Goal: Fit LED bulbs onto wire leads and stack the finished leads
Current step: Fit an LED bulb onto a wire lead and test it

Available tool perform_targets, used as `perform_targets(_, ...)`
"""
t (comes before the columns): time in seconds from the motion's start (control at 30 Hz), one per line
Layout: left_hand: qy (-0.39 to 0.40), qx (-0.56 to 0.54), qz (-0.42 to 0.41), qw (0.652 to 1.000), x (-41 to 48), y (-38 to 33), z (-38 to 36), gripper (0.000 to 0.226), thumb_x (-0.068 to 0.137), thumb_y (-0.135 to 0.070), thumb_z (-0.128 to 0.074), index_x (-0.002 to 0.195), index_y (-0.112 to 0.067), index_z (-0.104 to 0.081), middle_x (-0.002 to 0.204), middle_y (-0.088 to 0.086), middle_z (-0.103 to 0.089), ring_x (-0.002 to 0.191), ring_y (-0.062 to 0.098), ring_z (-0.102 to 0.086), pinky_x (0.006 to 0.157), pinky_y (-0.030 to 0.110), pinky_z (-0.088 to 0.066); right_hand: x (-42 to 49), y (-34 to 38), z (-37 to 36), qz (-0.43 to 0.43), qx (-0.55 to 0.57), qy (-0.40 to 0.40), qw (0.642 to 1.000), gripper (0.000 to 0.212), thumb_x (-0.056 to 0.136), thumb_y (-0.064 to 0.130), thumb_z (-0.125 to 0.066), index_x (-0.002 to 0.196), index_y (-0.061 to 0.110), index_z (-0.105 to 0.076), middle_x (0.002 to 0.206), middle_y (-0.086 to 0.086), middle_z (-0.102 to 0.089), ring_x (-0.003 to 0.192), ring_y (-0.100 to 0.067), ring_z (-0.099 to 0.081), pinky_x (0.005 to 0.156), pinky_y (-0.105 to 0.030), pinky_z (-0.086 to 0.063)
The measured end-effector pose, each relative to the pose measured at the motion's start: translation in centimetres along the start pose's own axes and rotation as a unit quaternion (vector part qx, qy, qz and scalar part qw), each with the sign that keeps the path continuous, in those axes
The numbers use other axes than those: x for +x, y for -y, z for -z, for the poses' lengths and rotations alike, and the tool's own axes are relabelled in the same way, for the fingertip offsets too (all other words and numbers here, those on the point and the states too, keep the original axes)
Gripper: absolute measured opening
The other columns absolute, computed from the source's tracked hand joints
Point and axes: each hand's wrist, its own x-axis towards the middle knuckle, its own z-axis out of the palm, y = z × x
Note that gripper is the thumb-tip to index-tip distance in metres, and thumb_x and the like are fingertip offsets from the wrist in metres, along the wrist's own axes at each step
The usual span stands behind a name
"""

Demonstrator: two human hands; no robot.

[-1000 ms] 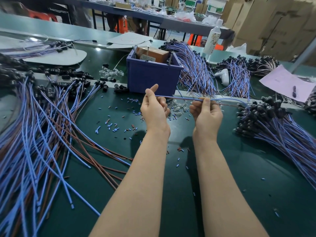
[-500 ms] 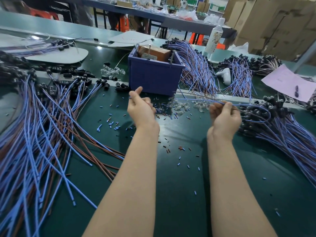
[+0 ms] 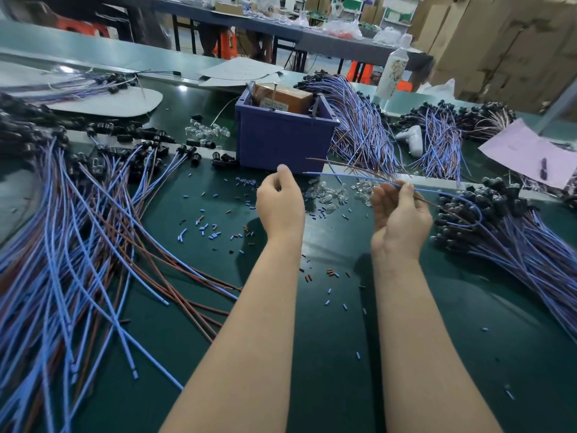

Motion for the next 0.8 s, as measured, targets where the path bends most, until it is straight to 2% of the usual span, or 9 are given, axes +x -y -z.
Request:
perform_targets(0.1,0.017,-0.005,0.002,1.000,0.1,0.0,0.0,0.032,0.100,-0.025,-0.038,0.077,-0.020,-0.059,0.075,-0.007,-0.061,0.066,0.009,-0.054,0.063,0.023,-0.044,0.0,0.0,0.0,-0.002,0.007,0.004,1.000,0.029,0.101,0.012,-0.041,0.077,0.010,-0.056,0.050,0.005,-0.063,0.048,-0.006,-0.061,0.052,-0.018,-0.053)
perform_targets(0.17,0.049,-0.016,0.021,0.998,-0.1,-0.1,-0.2,0.029,0.100,-0.021,-0.038,0.078,-0.020,-0.057,0.071,-0.005,-0.063,0.058,0.007,-0.054,0.055,0.019,-0.044,0.0,0.1,0.0,-0.014,0.027,0.010,0.999,0.028,0.101,0.012,-0.041,0.078,0.009,-0.056,0.051,0.004,-0.064,0.049,-0.007,-0.062,0.052,-0.018,-0.053)
perform_targets(0.27,0.150,-0.023,0.070,0.986,-0.7,-0.4,-0.6,0.025,0.097,-0.008,-0.034,0.089,-0.017,-0.056,0.064,-0.003,-0.065,0.044,0.001,-0.050,0.042,0.012,-0.039,-0.1,0.1,-0.2,-0.072,0.075,0.028,0.994,0.025,0.100,0.011,-0.043,0.079,0.007,-0.056,0.054,0.000,-0.067,0.051,-0.009,-0.065,0.051,-0.018,-0.053)
perform_targets(0.33,0.216,0.004,0.057,0.975,-1.3,-0.5,-0.9,0.020,0.096,-0.008,-0.039,0.094,-0.017,-0.057,0.070,-0.006,-0.063,0.047,-0.001,-0.050,0.047,0.012,-0.040,-0.4,-0.1,-0.5,-0.115,0.072,0.053,0.989,0.025,0.099,0.010,-0.044,0.078,0.006,-0.056,0.056,-0.002,-0.068,0.053,-0.010,-0.067,0.052,-0.017,-0.053)
perform_targets(0.43,0.249,0.042,0.003,0.968,-1.6,-0.4,-1.2,0.020,0.099,-0.024,-0.044,0.085,-0.023,-0.057,0.076,-0.009,-0.056,0.065,0.003,-0.050,0.062,0.018,-0.041,-1.0,-0.8,-0.9,-0.140,-0.040,0.092,0.985,0.022,0.098,0.011,-0.045,0.080,0.007,-0.058,0.058,0.000,-0.068,0.051,-0.008,-0.064,0.051,-0.016,-0.051)
perform_targets(0.57,0.206,0.007,-0.005,0.979,-1.1,-0.3,-1.1,0.022,0.102,-0.022,-0.038,0.092,-0.020,-0.057,0.086,-0.002,-0.057,0.076,0.011,-0.050,0.067,0.023,-0.041,-1.8,-1.7,-1.3,-0.153,-0.141,0.110,0.972,0.019,0.093,0.013,-0.051,0.078,0.010,-0.062,0.055,0.003,-0.064,0.044,-0.007,-0.050,0.044,-0.015,-0.041)
perform_targets(0.63,0.169,-0.036,0.011,0.985,-0.8,-0.3,-1.0,0.023,0.101,-0.017,-0.039,0.089,-0.017,-0.059,0.084,-0.003,-0.059,0.072,0.008,-0.054,0.066,0.022,-0.045,-2.2,-1.8,-1.5,-0.187,-0.177,0.144,0.955,0.024,0.094,0.015,-0.049,0.075,0.010,-0.063,0.053,0.003,-0.062,0.045,-0.008,-0.048,0.045,-0.016,-0.039)
perform_targets(0.7,0.116,-0.071,0.020,0.990,-0.4,-0.3,-0.7,0.027,0.100,-0.013,-0.041,0.080,-0.017,-0.058,0.078,-0.005,-0.059,0.057,0.000,-0.052,0.058,0.017,-0.045,-2.5,-1.8,-1.4,-0.212,-0.251,0.205,0.922,0.031,0.096,0.022,-0.048,0.072,0.009,-0.063,0.050,0.003,-0.058,0.046,-0.009,-0.045,0.044,-0.015,-0.037)
perform_targets(0.8,0.034,-0.104,0.042,0.993,0.3,-0.2,-0.1,0.028,0.100,-0.016,-0.044,0.075,-0.014,-0.057,0.069,-0.004,-0.061,0.054,0.005,-0.053,0.055,0.019,-0.047,-3.0,-1.0,-1.3,-0.199,-0.288,0.341,0.872,0.036,0.095,0.034,-0.052,0.072,0.007,-0.062,0.051,0.000,-0.056,0.043,-0.009,-0.045,0.042,-0.015,-0.037)
